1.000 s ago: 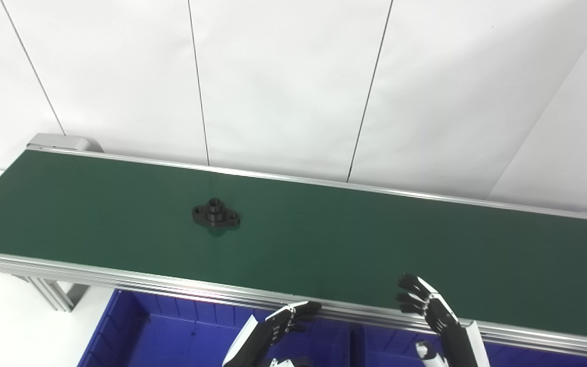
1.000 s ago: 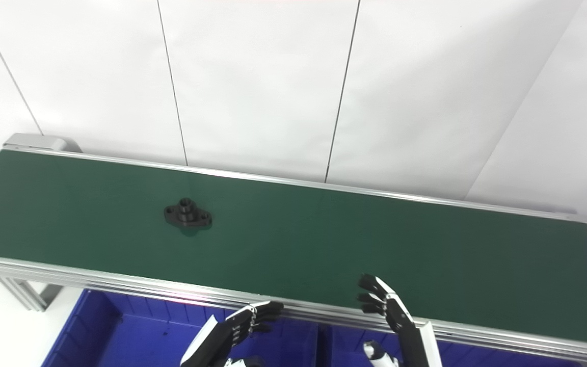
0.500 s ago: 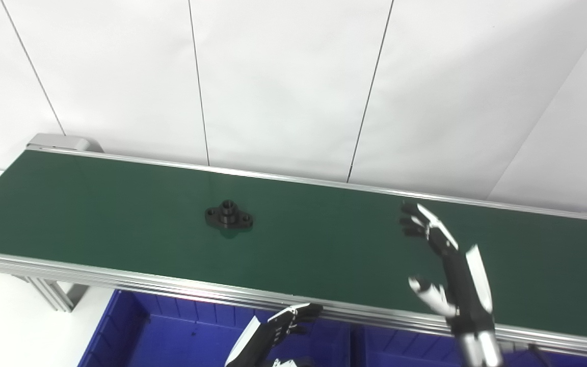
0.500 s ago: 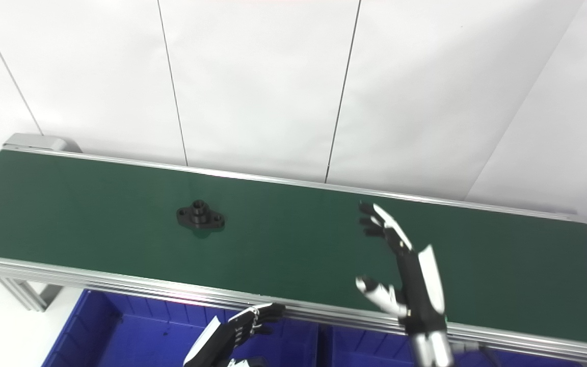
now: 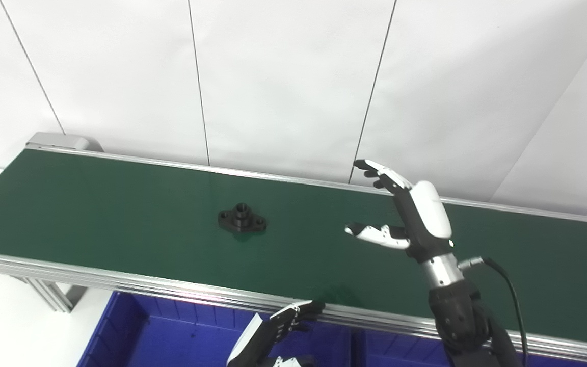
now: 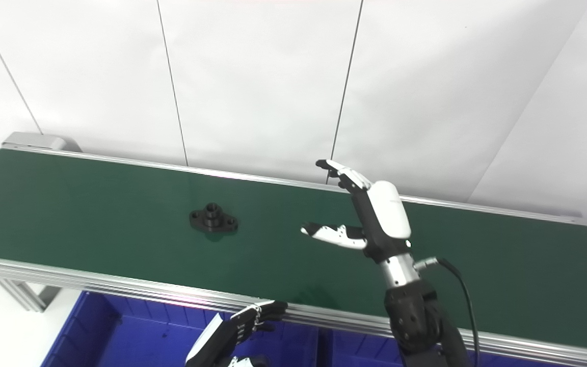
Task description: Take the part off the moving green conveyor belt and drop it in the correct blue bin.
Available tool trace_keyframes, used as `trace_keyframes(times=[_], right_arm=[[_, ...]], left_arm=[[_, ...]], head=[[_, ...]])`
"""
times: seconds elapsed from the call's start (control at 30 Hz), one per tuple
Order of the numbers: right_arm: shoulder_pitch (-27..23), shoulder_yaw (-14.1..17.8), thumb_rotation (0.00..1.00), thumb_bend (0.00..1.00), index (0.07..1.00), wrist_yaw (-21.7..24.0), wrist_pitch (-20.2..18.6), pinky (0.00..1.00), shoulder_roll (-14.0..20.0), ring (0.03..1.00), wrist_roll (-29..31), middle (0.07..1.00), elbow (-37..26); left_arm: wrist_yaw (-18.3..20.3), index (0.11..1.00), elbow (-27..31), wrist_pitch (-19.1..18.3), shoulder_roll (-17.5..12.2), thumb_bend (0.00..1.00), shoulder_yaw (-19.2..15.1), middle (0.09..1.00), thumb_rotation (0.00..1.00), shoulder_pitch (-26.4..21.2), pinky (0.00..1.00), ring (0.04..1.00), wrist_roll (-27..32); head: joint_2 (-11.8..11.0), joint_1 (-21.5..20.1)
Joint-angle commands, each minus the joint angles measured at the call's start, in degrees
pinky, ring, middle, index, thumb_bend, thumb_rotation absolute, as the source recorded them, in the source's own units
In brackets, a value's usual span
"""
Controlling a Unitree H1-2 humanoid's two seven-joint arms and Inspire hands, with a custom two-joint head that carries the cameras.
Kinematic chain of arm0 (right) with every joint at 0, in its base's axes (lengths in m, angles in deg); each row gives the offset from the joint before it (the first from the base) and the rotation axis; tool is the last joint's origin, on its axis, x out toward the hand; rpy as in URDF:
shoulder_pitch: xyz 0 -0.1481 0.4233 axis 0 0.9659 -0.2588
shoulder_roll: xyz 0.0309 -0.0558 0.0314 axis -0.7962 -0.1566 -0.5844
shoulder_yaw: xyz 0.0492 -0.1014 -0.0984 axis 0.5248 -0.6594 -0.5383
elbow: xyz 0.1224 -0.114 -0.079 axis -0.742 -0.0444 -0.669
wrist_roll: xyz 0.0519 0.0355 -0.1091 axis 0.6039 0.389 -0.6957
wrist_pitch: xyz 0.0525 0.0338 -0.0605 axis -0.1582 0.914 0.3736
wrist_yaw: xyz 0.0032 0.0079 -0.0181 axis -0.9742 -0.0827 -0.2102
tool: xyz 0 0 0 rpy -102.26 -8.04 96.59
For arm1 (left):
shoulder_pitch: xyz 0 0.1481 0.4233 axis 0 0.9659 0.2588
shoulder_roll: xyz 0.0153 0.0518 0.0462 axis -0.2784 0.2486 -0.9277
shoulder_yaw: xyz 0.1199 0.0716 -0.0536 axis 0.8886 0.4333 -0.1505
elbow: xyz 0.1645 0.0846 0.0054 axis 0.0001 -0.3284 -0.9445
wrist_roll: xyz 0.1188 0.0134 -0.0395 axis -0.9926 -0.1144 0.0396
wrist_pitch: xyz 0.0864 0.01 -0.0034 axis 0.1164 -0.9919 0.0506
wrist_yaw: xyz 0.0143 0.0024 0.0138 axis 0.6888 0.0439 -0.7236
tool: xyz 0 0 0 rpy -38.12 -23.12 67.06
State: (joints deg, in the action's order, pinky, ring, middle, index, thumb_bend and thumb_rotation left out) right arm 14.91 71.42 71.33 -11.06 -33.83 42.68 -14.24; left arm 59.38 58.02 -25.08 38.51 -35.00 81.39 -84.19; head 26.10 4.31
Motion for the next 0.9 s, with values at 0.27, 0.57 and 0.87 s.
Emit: trace_keyframes(times=[0.27, 0.57, 0.87], right_arm=[[-7.98, -3.93, 0.72, 0.89, 0.8, 0.43, -7.51, 0.6, 0.74, 0.747, -6.46, 0.817, 4.84], [-12.82, -8.64, 0.74, 0.9, 0.805, -0.91, -10.34, 0.59, -0.34, 0.749, -11.05, 0.816, 11.84], [-15.83, -11.77, 0.75, 0.9, 0.807, -1.6, -13.15, 0.67, -2.4, 0.768, -12.75, 0.814, 16.91]], left_arm=[[-1.07, 0.801, -0.13, 2.59, 1.38, 0.88, 0.43, 0.834, 0.72, -1.49, 0.77, 0.826, 0.26], [-1.44, 0.809, -0.14, 2.11, 1.57, 0.89, 0.58, 0.842, 0.73, -1.6, 0.77, 0.839, -0.62], [-2.26, 0.816, 0.04, 2.14, 2.21, 0.9, 1.19, 0.844, 0.75, -1.47, 0.75, 0.843, -2.24]], head=[[-0.08, 0.27], [-0.19, 0.36], [-0.32, 0.82]])
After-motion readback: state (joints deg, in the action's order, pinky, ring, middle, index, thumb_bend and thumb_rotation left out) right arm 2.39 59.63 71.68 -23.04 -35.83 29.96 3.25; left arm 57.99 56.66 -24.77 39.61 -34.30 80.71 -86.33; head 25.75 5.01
